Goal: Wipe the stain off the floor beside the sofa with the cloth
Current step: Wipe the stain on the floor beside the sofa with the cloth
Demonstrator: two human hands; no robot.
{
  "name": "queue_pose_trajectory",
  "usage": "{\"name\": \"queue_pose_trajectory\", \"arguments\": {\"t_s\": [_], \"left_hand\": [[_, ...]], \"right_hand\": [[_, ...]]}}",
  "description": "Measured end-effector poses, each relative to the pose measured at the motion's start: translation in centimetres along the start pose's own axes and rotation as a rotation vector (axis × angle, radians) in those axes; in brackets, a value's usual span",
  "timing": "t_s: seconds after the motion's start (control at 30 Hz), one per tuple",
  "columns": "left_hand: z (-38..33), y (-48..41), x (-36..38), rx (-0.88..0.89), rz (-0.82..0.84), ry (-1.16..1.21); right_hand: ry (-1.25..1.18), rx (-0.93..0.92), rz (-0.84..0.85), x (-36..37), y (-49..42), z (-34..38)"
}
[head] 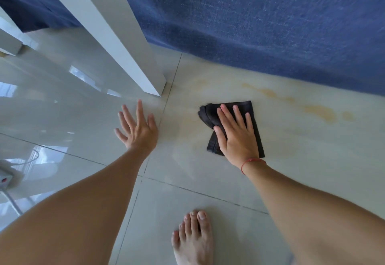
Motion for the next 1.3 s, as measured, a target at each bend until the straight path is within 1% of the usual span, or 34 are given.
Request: {"name": "queue_pose_trajectory", "arguments": {"t_s": [0.07,0.2,0.27,0.3,0.4,0.47,0.6,0.67,0.73,0.8,0.83,0.87,0.93,1.0,1.17,1.23,1.3], "left_hand": [[1.4,-0.7,0.0,-0.068,0.071,-0.034],[1.9,-1.1,0.5,-0.059,0.094,-0.022],[2.0,-1.1,0.5,-0.061,0.089,-0.019],[2.0,-1.2,0.5,-0.057,0.081,-0.024],[2.1,-1.2,0.6,-0.057,0.077,-0.019],[2.0,-1.2,0.6,-0.061,0.075,-0.025],[2.0,-1.1,0.5,-0.058,0.064,-0.033],[1.9,-1.0,0.5,-0.059,0.056,-0.029],[2.0,-1.0,0.3,-0.064,0.065,-0.032],[2.0,-1.1,0.2,-0.066,0.083,-0.041],[2.1,-1.1,0.2,-0.064,0.089,-0.045],[2.1,-1.2,0.2,-0.062,0.093,-0.045],[2.1,-1.2,0.1,-0.058,0.097,-0.034],[2.1,-1.0,0.1,-0.058,0.1,-0.028],[2.0,-1.2,0.3,-0.047,0.097,-0.028],[2.1,-1.3,0.3,-0.046,0.095,-0.025],[2.1,-1.3,0.3,-0.047,0.09,-0.027]], "right_hand": [[0.001,0.126,-0.02,-0.3,-1.1,-0.7],[-0.084,0.423,-0.069,-0.4,-5.0,0.8],[-0.154,0.502,-0.07,-0.3,-6.9,2.5],[-0.178,0.499,-0.068,-0.3,-7.9,3.4],[-0.199,0.392,-0.032,0.0,-9.7,6.1],[-0.17,0.314,-0.011,0.7,-10.0,7.8],[-0.082,0.157,-0.069,2.2,-7.5,11.3],[-0.074,0.059,-0.071,2.4,-5.7,11.7],[-0.051,-0.132,0.002,2.1,-4.0,10.5],[-0.002,-0.319,0.04,1.6,-2.8,7.3],[0.032,-0.36,0.038,1.2,-2.5,5.4],[0.058,-0.356,0.025,0.7,-2.3,3.5],[0.076,-0.26,0.005,-0.2,-2.5,0.7],[0.067,-0.123,0.013,-0.5,-3.0,-0.1],[-0.013,0.311,-0.043,0.4,-5.7,4.0],[-0.055,0.384,-0.059,0.8,-6.9,6.3],[-0.071,0.33,-0.08,1.2,-7.4,8.7]]}}
Point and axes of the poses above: each hand's wrist, its own y-axis away from the middle knuckle, its own x-axis out of the palm, z = x × y, the point moved 2 cm from there along -y, towards the middle knuckle, and after that the axes turned 2 degrees about y, right-handed, at the moved point
